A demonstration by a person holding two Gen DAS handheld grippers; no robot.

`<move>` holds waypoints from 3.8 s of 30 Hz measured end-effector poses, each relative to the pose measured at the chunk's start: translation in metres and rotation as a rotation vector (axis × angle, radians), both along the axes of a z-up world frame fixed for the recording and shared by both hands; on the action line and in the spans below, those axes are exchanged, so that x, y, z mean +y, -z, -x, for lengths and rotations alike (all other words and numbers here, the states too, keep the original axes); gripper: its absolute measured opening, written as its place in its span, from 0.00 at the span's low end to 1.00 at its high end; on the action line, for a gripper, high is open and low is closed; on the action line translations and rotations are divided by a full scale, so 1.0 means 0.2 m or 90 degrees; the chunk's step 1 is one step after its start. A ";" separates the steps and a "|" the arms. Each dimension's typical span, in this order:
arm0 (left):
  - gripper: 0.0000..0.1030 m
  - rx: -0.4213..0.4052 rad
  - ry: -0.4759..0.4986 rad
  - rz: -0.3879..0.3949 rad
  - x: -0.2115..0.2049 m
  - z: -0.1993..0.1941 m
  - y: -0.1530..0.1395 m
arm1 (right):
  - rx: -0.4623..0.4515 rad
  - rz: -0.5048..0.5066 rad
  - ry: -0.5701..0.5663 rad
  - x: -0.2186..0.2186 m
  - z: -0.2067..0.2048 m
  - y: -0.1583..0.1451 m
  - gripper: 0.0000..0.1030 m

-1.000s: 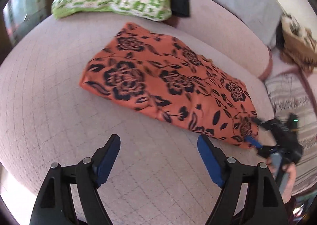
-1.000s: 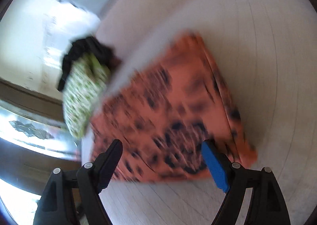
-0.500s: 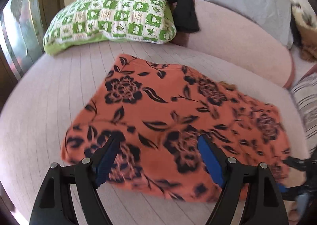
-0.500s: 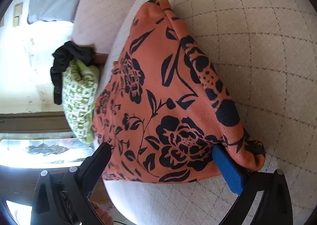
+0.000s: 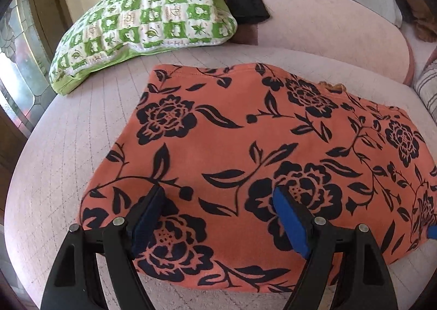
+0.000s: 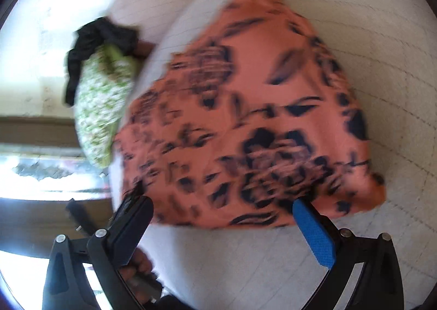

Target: Fold small clothes

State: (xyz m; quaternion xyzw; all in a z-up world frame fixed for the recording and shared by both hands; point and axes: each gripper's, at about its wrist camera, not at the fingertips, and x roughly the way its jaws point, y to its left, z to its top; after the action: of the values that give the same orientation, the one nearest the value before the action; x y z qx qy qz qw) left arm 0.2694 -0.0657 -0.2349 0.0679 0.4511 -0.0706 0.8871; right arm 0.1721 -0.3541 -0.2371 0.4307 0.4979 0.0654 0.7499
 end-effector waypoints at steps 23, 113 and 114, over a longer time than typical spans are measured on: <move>0.99 -0.027 -0.017 -0.052 -0.08 -0.03 0.12 | -0.083 0.559 -0.035 0.39 -0.24 0.16 1.00; 1.00 0.021 -0.113 -0.018 0.19 -0.13 0.07 | -0.098 0.520 0.014 0.23 -0.19 0.01 0.99; 1.00 0.023 -0.123 -0.006 0.22 -0.13 0.06 | -0.096 0.501 0.031 0.19 -0.17 0.01 0.99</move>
State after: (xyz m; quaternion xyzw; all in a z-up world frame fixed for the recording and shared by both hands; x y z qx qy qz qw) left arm 0.2951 -0.0209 -0.2459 0.0271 0.4716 0.0158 0.8813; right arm 0.2071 -0.3157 -0.2381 0.1163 0.4178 -0.1165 0.8935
